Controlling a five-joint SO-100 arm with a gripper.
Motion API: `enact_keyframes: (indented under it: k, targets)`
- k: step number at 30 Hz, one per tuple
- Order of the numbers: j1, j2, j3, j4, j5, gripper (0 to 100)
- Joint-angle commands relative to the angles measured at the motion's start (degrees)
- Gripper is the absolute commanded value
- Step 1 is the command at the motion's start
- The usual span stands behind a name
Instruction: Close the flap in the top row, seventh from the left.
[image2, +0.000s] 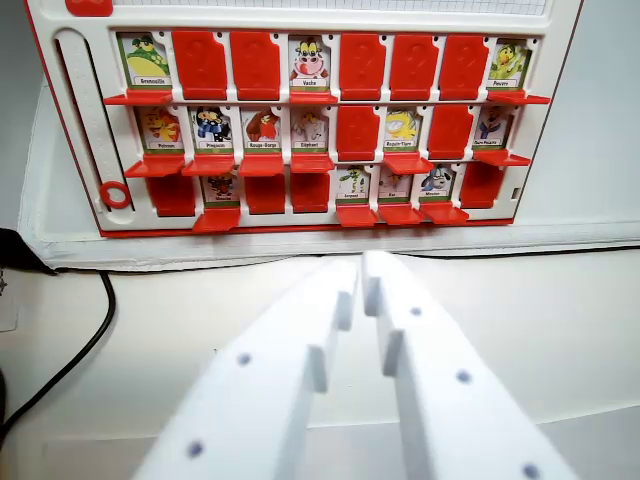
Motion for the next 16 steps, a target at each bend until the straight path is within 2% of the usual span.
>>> enact_keyframes:
  k: [1,16]
  targets:
    - [0.1,3.0,-1.4,-0.5,0.6,0]
    - [0.6,2.8,-1.0,-1.1,1.0,0]
